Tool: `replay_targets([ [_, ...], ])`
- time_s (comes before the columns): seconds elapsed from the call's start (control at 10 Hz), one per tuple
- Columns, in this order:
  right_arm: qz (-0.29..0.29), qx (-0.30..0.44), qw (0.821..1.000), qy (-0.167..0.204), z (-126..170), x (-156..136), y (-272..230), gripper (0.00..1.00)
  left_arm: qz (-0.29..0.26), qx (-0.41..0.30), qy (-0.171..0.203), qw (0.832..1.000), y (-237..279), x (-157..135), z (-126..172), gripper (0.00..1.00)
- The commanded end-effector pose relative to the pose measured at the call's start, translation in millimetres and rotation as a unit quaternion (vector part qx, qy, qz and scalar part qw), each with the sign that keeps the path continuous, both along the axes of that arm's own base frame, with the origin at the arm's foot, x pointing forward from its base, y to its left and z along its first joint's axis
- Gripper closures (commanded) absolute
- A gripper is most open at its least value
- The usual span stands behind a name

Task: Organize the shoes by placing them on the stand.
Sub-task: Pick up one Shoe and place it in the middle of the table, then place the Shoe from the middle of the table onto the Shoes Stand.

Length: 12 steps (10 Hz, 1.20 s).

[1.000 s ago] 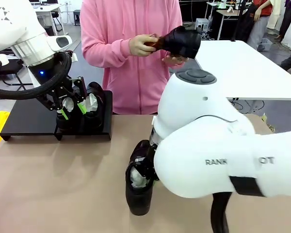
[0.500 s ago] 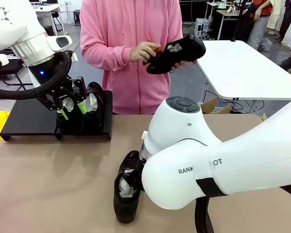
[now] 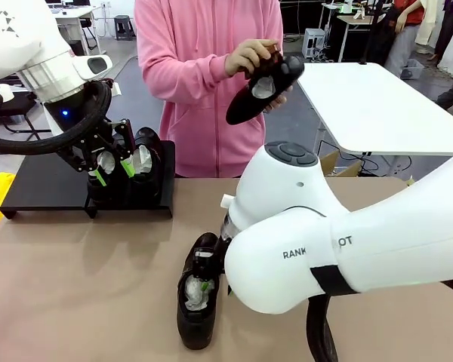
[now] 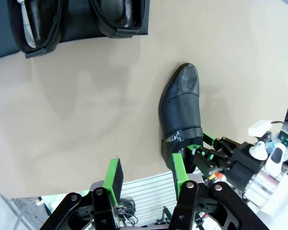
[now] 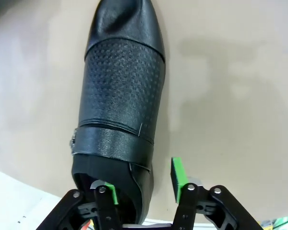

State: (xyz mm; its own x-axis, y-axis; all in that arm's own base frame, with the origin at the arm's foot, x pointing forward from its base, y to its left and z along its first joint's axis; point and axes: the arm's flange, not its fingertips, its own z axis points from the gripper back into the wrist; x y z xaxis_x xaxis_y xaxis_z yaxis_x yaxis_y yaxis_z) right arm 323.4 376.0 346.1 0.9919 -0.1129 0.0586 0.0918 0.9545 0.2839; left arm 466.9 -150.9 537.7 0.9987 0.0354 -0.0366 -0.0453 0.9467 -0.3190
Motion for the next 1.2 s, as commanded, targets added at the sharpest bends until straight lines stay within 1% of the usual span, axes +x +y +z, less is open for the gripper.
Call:
replay_targets([
  [0.0, 0.016, -0.001, 1.000, -0.004, 20.9, -6.9, -12.9, 0.00, 0.000, 0.006, -0.001, 1.000, 2.6, -3.2, -0.4, 0.45],
  [0.2, 0.049, 0.001, 0.999, 0.012, 41.2, -17.6, -23.9, 0.00, 0.000, 0.006, -0.001, 1.000, 2.6, -3.2, -0.4, 0.45],
  [0.3, 0.014, -0.006, 1.000, -0.007, 19.9, -3.3, -5.5, 0.00, 0.000, 0.006, -0.001, 1.000, 2.6, -3.2, -0.4, 0.45],
  [1.1, 0.014, -0.006, 1.000, -0.007, 19.9, -3.3, -5.5, 0.00, 0.000, 0.006, -0.001, 1.000, 2.6, -3.2, -0.4, 0.45],
])
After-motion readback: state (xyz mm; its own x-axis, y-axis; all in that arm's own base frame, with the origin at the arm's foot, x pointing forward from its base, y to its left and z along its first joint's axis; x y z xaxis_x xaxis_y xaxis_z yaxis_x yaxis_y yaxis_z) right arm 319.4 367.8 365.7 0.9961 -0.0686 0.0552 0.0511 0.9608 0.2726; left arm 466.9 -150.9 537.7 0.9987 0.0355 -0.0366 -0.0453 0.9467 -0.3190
